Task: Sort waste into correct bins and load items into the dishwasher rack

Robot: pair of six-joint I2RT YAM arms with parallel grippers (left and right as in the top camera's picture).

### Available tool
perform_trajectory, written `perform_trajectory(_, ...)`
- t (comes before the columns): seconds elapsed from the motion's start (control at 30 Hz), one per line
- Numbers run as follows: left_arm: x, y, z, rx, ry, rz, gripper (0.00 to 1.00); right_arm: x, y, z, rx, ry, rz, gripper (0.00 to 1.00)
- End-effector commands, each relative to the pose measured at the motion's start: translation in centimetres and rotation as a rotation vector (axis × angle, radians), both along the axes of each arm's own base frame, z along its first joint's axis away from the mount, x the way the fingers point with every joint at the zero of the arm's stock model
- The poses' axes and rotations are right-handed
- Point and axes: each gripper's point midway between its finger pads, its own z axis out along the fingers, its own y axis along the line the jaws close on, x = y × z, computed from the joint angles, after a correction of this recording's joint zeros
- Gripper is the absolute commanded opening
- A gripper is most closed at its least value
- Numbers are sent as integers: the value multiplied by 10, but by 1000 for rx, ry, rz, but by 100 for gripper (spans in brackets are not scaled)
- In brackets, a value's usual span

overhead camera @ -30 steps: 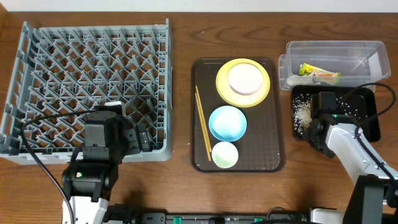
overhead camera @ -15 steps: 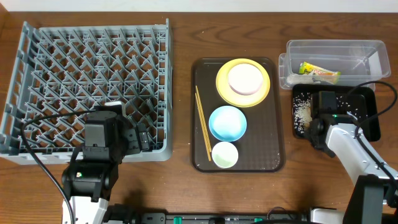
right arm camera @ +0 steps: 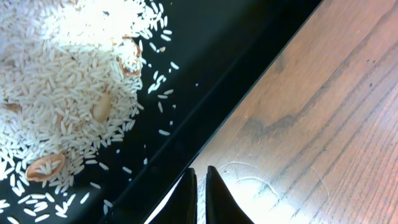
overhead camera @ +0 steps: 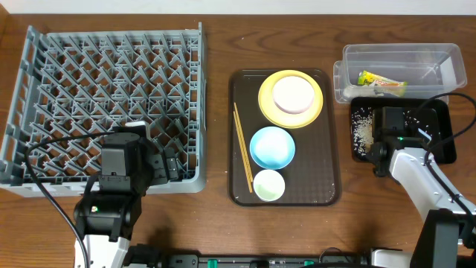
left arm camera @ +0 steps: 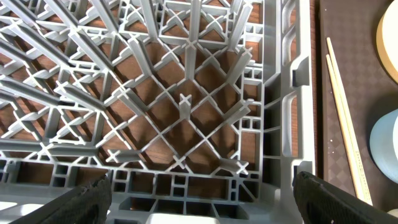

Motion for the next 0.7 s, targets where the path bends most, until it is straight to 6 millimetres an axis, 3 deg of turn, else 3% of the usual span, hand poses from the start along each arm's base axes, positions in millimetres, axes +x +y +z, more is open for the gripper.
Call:
perform_trajectory(0.0, 3, 2, 8, -6, -19, 20, 95, 0, -13, 6, -61, -12, -31, 7)
perform_trajectory(0.17, 3, 2, 8, -6, -19, 20, 95, 7, -4, 2, -12, 0, 43, 7)
perform_trajectory(0.33, 3, 2, 8, -6, -19, 20, 95, 19, 40, 0, 199, 50, 331, 12)
perform_trajectory(0.5, 3, 2, 8, -5, -19, 20, 95, 41, 79, 34, 377, -81, 480, 14)
perform_trajectory(0.57, 3, 2, 8, -6, -19, 20, 95, 55, 105, 57, 456, -180, 629, 20)
perform_trajectory(0.67, 3, 2, 8, -6, -19, 20, 95, 67, 139, 86, 524, -307, 816, 38)
